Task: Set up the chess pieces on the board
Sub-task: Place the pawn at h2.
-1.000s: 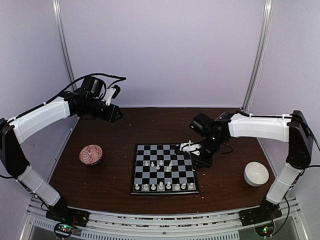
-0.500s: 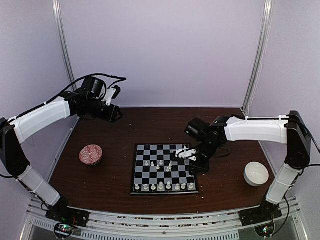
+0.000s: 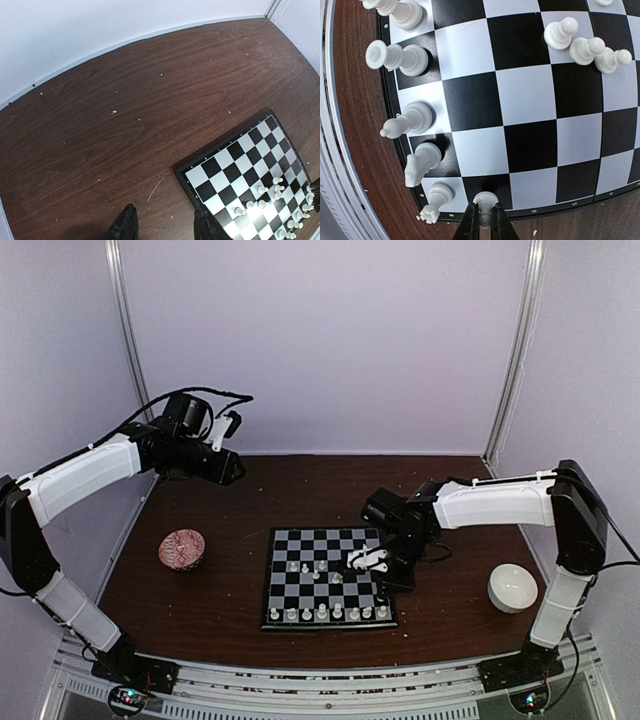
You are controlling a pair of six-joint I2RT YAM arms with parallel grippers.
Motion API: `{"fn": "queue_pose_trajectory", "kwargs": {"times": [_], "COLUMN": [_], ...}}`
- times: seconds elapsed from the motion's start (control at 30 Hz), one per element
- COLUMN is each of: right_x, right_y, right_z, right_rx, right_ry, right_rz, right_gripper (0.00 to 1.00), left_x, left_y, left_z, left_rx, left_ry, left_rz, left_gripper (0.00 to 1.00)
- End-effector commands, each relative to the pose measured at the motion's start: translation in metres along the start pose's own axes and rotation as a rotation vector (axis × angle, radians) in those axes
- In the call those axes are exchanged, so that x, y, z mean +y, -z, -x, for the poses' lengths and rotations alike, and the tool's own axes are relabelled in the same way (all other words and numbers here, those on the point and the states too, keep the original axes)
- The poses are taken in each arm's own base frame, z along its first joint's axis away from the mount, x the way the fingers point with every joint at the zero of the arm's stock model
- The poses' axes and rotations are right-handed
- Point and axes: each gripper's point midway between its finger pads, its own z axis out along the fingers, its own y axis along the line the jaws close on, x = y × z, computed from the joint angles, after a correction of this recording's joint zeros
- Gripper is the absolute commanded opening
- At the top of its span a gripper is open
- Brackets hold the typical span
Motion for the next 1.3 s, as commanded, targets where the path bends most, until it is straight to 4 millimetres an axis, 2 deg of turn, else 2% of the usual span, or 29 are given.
{"fn": "queue_pose_trajectory", "kwargs": {"times": [0.0,0.47,0.57,0.67,0.8,0.93,1.07,1.2,1.27], "right_x": [-0.001,-0.001,-0.001,0.0,-0.001,-0.003,-0.014,-0.033,-0.042], "right_y": [-0.005,-0.013,-0.007,0.008,0.034,0.051,0.055,0.059,0.054], "right_z": [-0.001,-0.004,-0.003,0.001,0.012,0.024,0.042,0.075,0.085], "right_rx": [0.015,0.037,0.028,0.0,-0.048,-0.081,-0.106,-0.151,-0.148], "right_ry": [0.021,0.013,0.013,0.021,0.03,0.035,0.031,-0.003,-0.017], "right_rz": [-0.015,-0.004,-0.013,-0.03,-0.062,-0.072,-0.092,-0.115,-0.116], "right_gripper": [0.09,0.13,0.18,0.25,0.28,0.28,0.28,0.27,0.27], "left_x": [-0.002,-0.003,-0.003,-0.003,-0.003,-0.004,-0.004,-0.006,-0.007], "left_y": [-0.005,-0.006,-0.006,-0.006,-0.006,-0.006,-0.005,-0.003,-0.003], "left_z": [0.006,0.006,0.005,0.005,0.005,0.006,0.007,0.006,0.005], "left_rx": [-0.02,-0.018,-0.016,-0.016,-0.016,-0.017,-0.021,-0.022,-0.021], "left_ry": [-0.015,-0.016,-0.016,-0.016,-0.016,-0.016,-0.017,-0.017,-0.017], "left_rz": [-0.015,-0.017,-0.018,-0.02,-0.022,-0.027,-0.027,-0.036,-0.039], "left_gripper": [0.39,0.39,0.39,0.39,0.39,0.39,0.39,0.39,0.39]}}
